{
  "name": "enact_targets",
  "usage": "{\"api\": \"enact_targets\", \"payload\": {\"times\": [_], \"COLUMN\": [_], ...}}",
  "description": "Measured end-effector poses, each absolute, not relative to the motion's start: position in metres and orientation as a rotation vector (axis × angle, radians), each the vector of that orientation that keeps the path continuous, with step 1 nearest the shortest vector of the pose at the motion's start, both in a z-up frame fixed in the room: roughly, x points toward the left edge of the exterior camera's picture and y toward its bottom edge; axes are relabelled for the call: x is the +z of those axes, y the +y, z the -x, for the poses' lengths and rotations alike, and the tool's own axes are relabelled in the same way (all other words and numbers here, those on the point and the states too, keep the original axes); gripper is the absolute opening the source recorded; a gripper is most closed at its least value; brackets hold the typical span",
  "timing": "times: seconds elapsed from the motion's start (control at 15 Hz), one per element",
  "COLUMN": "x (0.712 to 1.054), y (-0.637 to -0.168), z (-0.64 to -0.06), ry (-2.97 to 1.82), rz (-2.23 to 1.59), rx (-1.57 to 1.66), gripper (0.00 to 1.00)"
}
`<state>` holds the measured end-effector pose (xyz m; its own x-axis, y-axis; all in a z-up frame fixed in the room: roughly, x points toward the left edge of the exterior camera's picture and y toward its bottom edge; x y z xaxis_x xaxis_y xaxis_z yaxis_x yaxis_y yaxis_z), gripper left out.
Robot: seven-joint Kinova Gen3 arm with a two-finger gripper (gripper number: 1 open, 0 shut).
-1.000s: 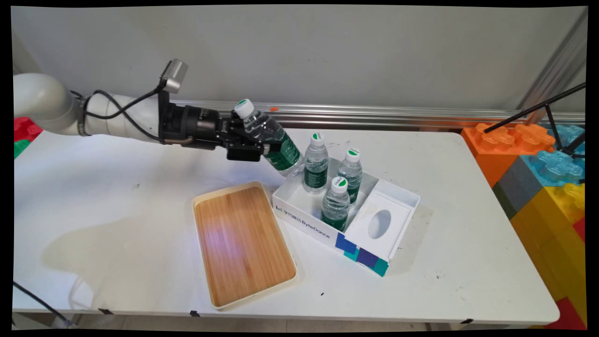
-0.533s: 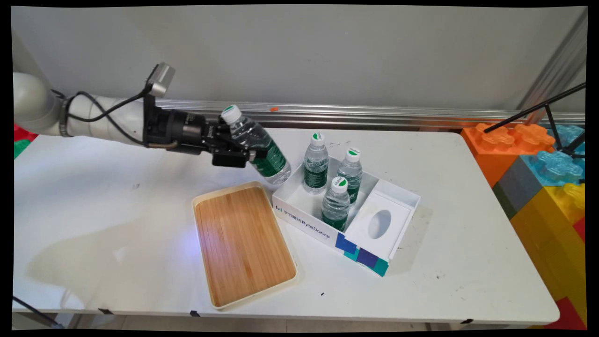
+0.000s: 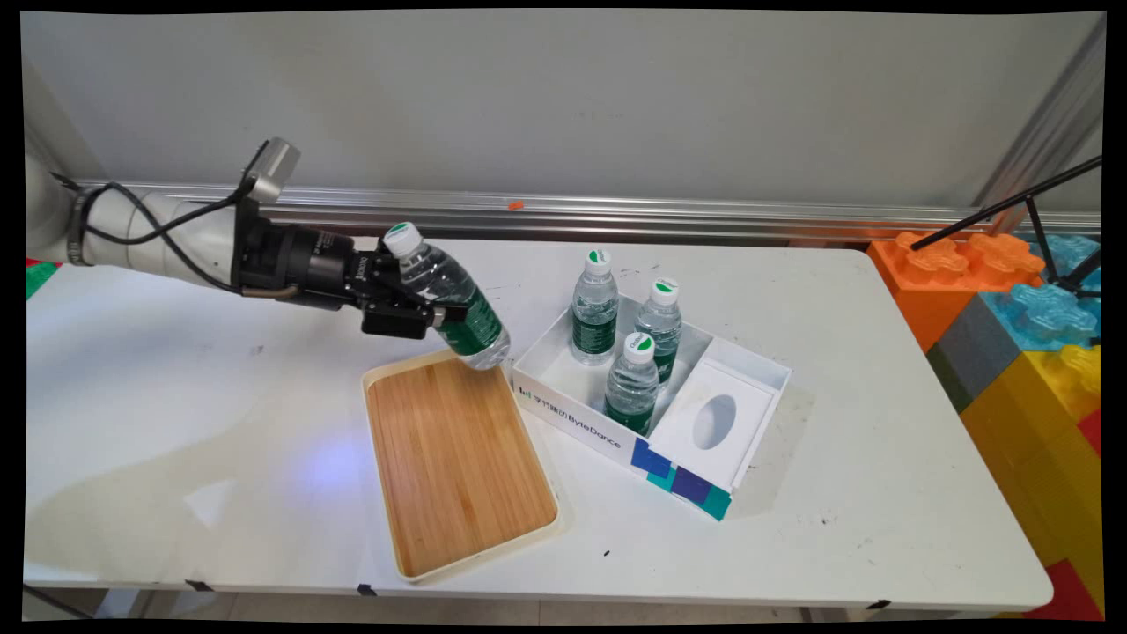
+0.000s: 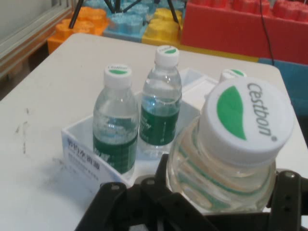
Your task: Place the picked object on the tray
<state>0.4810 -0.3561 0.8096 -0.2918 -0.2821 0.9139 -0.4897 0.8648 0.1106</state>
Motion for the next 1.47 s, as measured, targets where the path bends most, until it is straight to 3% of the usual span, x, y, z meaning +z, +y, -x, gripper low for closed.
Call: {"api": "enact_targets", "payload": {"times": [1.47], "x": [0.78], "y": [-0.364], "z": [-0.505], "ry": [-2.025], "rz": [-0.689], "rx": [0.29], "gripper": [0.0]}}
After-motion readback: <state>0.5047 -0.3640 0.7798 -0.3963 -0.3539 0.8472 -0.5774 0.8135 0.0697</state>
